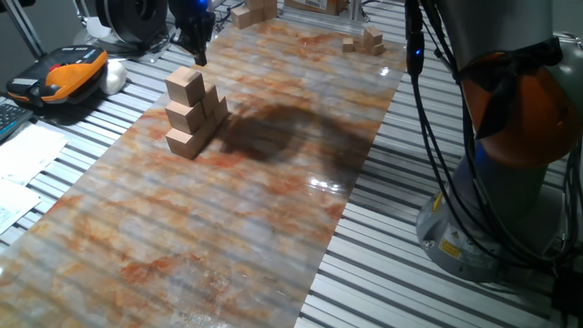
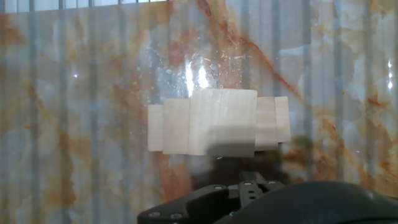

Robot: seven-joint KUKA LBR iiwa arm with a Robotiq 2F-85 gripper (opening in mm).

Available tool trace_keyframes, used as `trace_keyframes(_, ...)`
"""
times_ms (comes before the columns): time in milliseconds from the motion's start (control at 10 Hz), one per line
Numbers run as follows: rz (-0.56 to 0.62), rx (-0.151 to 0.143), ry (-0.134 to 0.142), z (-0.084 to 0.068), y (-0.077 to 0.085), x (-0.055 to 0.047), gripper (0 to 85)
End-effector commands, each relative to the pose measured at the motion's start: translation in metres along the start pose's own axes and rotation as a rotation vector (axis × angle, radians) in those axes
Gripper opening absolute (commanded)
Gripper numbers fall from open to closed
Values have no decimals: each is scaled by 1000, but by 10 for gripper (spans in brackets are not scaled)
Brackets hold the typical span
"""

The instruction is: Stack the blocks into a pyramid shape

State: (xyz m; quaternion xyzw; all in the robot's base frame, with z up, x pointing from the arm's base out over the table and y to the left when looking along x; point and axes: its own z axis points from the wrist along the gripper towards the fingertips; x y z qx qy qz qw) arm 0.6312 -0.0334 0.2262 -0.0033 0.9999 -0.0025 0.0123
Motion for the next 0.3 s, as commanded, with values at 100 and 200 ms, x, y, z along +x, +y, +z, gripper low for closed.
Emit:
trace_keyframes(100,1,6,-3,0,0,-1,0)
trace_keyframes(200,3,9,-5,0,0,-1,0)
